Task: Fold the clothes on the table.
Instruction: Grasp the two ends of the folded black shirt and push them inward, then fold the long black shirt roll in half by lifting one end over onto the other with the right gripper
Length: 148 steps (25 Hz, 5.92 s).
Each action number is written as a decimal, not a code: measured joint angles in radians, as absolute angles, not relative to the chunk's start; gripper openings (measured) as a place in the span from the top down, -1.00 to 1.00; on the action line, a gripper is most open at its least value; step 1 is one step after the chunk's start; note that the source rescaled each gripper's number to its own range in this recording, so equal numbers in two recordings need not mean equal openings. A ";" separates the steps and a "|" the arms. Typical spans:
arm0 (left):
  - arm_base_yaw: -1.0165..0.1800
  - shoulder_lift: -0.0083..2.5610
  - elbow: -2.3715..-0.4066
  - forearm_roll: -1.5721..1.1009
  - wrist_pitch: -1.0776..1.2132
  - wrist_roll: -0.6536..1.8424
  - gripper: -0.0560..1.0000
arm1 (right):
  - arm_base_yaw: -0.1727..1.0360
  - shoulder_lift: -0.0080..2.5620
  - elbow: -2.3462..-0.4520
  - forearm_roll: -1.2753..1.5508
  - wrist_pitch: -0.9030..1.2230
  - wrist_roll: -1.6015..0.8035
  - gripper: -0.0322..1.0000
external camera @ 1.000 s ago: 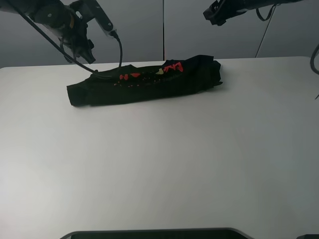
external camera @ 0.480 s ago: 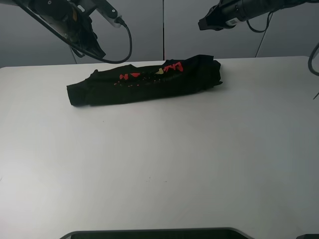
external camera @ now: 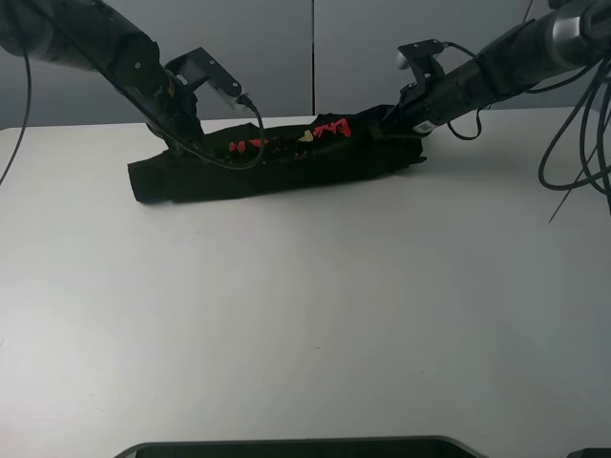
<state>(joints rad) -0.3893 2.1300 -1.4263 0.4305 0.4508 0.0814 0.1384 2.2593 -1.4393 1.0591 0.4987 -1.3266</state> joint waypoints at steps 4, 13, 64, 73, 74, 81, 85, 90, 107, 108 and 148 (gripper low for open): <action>-0.389 2.184 -1.426 0.420 0.407 0.081 0.89 | 0.138 2.278 -1.439 1.059 0.455 -1.353 0.94; -0.389 2.260 -1.441 0.420 0.426 0.081 0.89 | 0.138 2.288 -1.439 1.061 0.450 -1.357 0.94; -0.450 1.981 -1.428 -0.053 0.998 0.412 0.86 | 0.140 1.888 -1.333 0.402 1.011 -0.625 -0.13; -0.450 1.921 -1.428 -0.080 1.060 0.417 0.11 | 0.084 1.911 -1.333 0.350 0.932 -0.536 -0.67; -0.450 1.921 -1.428 -0.075 1.069 0.417 0.04 | 0.060 1.923 -1.331 0.352 0.925 -0.521 -0.67; -0.450 1.921 -1.428 -0.073 1.072 0.417 -0.07 | -0.086 1.997 -1.291 0.563 0.935 -0.574 -0.67; -0.450 1.921 -1.428 -0.073 1.072 0.417 -0.07 | -0.099 2.021 -1.261 0.615 0.942 -0.617 -0.67; -0.450 1.921 -1.428 -0.073 1.072 0.421 -0.07 | -0.099 2.063 -1.225 0.622 0.943 -0.644 -0.67; -0.450 1.920 -1.428 -0.071 1.072 0.421 -0.07 | -0.099 2.140 -1.214 0.854 1.081 -0.777 -0.67; -0.450 1.920 -1.428 -0.071 1.072 0.421 -0.07 | -0.099 2.140 -1.214 0.853 1.084 -0.779 -0.67; -0.450 1.919 -1.428 -0.070 1.075 0.419 -0.07 | -0.038 2.216 -1.167 0.868 0.978 -0.753 0.82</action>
<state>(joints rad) -0.4499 1.9186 -1.4276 -0.0696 1.0748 0.4190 -0.0384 2.2162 -1.1675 0.8679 0.9776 -0.7530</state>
